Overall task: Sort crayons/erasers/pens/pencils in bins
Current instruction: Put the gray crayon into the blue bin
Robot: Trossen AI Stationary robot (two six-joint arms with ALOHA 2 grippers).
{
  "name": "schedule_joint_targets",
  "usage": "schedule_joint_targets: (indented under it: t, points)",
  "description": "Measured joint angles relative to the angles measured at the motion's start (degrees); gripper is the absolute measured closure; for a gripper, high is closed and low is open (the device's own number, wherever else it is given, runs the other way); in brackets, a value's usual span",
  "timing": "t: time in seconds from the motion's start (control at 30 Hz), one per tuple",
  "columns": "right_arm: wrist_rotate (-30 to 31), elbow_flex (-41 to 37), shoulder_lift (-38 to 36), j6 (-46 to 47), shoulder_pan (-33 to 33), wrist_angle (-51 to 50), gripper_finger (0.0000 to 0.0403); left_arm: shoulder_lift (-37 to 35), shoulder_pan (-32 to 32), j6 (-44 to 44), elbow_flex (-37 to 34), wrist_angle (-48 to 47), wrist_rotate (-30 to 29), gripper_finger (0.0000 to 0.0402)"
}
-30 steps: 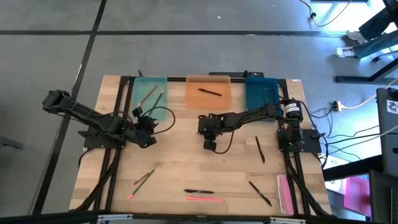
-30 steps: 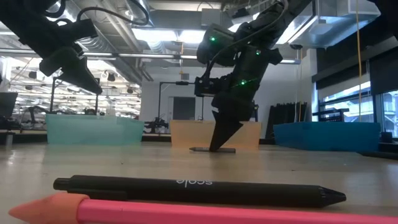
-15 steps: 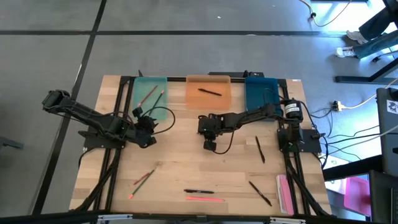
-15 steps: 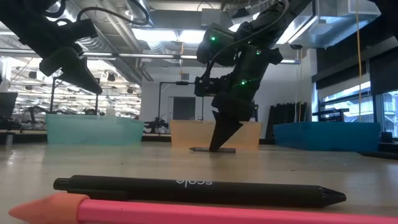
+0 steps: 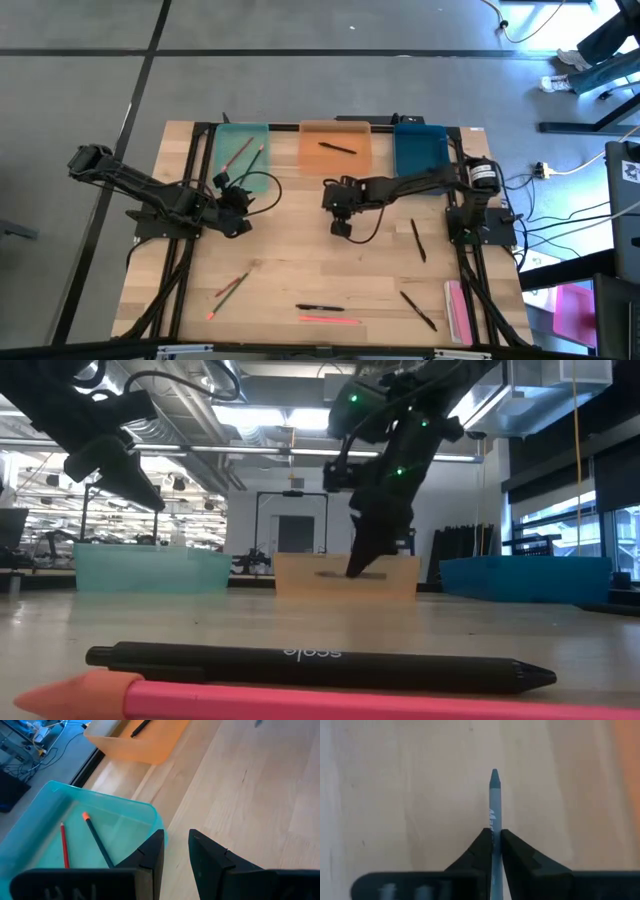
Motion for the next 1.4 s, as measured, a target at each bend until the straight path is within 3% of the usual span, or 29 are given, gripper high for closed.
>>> schedule_joint_targets:
  t: [0.33, 0.93, 1.23, 1.4]
  points:
    - [3.7, 0.1, -9.0, 2.5, 0.1, -8.7, 0.0364, 0.0, 0.0, 0.0, 0.0, 0.6, 0.0, 0.032]
    - [21.9, 0.2, -25.3, 17.0, 0.1, -33.6, 0.0364, 0.0, -0.1, 3.1, 0.0, 4.0, 0.7, 0.032]
    - [28.7, -0.6, -26.7, 28.5, -0.6, -43.4, 0.0364, 0.0, -0.1, 17.4, 0.0, 15.6, 8.9, 0.032]
    - [29.2, -5.7, -26.9, 31.6, -3.3, -44.5, 0.0364, 0.0, -0.3, 19.4, 0.0, 18.1, 12.6, 0.032]
